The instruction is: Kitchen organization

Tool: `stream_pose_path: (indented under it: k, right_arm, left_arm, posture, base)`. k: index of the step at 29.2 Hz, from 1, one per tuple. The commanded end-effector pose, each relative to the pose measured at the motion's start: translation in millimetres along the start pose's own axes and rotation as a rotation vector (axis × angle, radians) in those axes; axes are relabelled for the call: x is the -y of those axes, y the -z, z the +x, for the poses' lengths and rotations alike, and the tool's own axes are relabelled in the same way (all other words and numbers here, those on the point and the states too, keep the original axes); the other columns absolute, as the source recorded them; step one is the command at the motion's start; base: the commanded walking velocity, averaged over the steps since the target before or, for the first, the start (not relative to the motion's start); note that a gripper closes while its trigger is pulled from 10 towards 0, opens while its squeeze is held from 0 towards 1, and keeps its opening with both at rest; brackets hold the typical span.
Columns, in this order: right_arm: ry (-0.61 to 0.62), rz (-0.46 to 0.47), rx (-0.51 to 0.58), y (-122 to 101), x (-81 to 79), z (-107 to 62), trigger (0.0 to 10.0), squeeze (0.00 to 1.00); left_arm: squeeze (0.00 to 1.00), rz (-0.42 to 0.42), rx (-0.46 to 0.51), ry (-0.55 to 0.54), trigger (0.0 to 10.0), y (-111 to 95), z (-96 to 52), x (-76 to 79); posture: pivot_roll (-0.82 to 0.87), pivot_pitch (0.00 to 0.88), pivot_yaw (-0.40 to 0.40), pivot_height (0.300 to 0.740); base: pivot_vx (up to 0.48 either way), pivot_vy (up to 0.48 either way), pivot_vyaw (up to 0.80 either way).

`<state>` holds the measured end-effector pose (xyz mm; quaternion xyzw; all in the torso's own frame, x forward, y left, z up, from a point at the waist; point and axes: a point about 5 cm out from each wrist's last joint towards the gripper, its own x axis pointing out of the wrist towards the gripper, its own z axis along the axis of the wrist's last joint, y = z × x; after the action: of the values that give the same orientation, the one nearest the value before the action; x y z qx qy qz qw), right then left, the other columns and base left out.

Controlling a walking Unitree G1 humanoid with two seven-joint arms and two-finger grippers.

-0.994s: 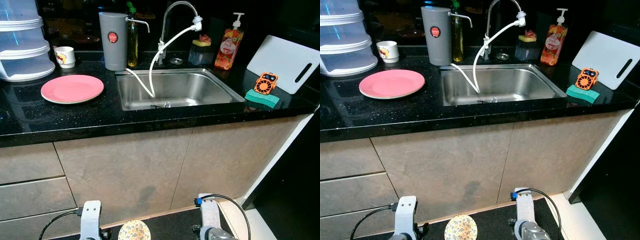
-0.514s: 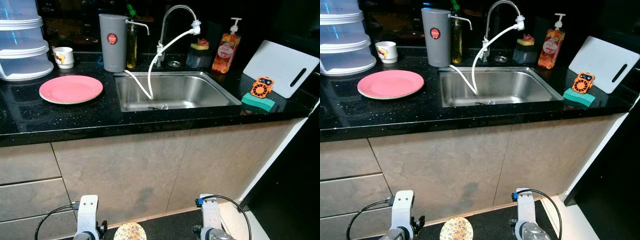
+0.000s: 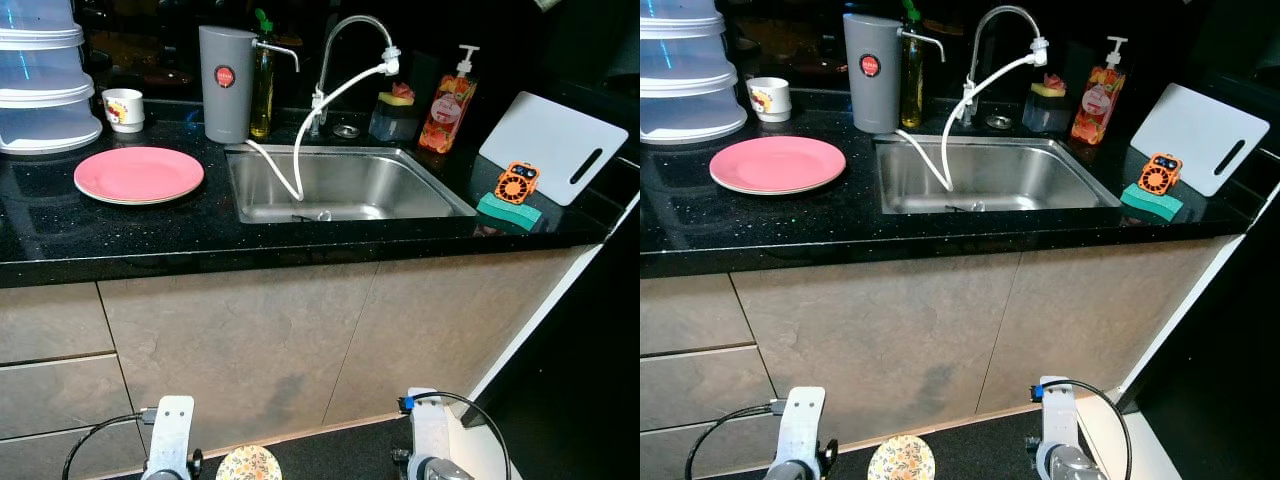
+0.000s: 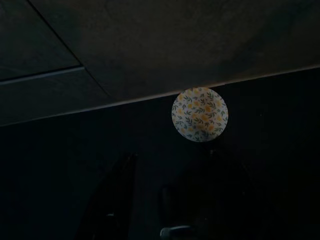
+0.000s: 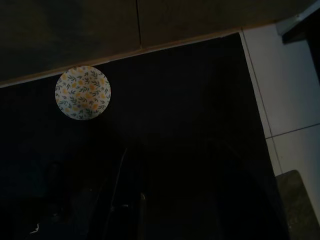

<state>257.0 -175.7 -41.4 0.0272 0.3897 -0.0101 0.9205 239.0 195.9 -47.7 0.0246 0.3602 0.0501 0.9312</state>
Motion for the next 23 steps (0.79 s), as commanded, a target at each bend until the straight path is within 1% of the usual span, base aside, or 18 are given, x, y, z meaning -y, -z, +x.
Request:
stream_pose_path:
  k: [1,5,6,7,8,11,13,17,23]
  right_arm:
    - [0.013,0.018,-0.013,7.1,3.5,-1.3,10.0,0.00]
    - [0.017,0.025,-0.016,9.9,5.3,-1.9,10.0,0.00]
    - [0.022,0.018,-0.014,9.7,6.8,-2.0,10.0,0.00]
    - [0.024,0.015,-0.013,9.6,7.4,-2.1,10.0,0.00]
    - [0.027,0.016,-0.011,9.1,7.8,-2.1,10.0,0.00]
    - [0.028,0.017,-0.009,8.7,7.6,-2.0,10.0,0.00]
    - [0.036,0.042,0.001,7.3,6.9,-1.8,10.0,0.00]
    - [0.038,0.050,0.007,6.4,7.3,-1.8,10.0,0.00]
    - [0.030,0.048,0.004,7.6,6.3,-1.8,10.0,0.00]
  left_arm:
    - [0.00,-0.014,-0.006,0.007,10.0,5.3,-1.4,-1.5]
    - [0.00,0.012,-0.002,0.008,10.0,3.7,-1.1,-3.6]
    - [0.00,0.034,-0.020,-0.015,10.0,3.7,-0.5,-6.3]
    - [0.00,0.046,-0.029,-0.025,10.0,4.1,-0.4,-7.4]
    - [0.00,0.047,-0.028,-0.029,10.0,3.7,-0.3,-7.9]
    - [0.00,0.045,-0.026,-0.031,10.0,3.2,-0.2,-8.5]
    - [0.00,0.022,-0.002,-0.016,10.0,-0.8,0.3,-8.2]
    - [0.00,0.027,-0.001,-0.011,10.0,-1.7,0.5,-7.8]
    - [0.00,0.017,-0.023,-0.036,10.0,5.2,-1.1,-11.5]
  posture:
    - [0.01,0.038,-0.086,0.740]
    - [0.01,0.038,-0.067,0.740]
    - [0.00,0.040,-0.046,0.740]
    - [0.00,0.040,-0.046,0.740]
    - [0.00,0.039,-0.031,0.740]
    - [0.00,0.040,-0.018,0.740]
    - [-0.02,0.041,0.006,0.740]
    - [-0.02,0.042,0.012,0.740]
    - [-0.01,0.046,0.028,0.740]
  base:
    - [0.000,0.000,0.00]
    - [0.000,0.000,0.00]
    - [0.000,0.000,0.00]
    - [0.000,0.000,0.00]
    - [0.000,0.000,0.00]
    - [0.000,0.000,0.00]
    - [0.000,0.000,0.00]
    - [0.000,0.000,0.00]
    - [0.000,0.000,0.00]
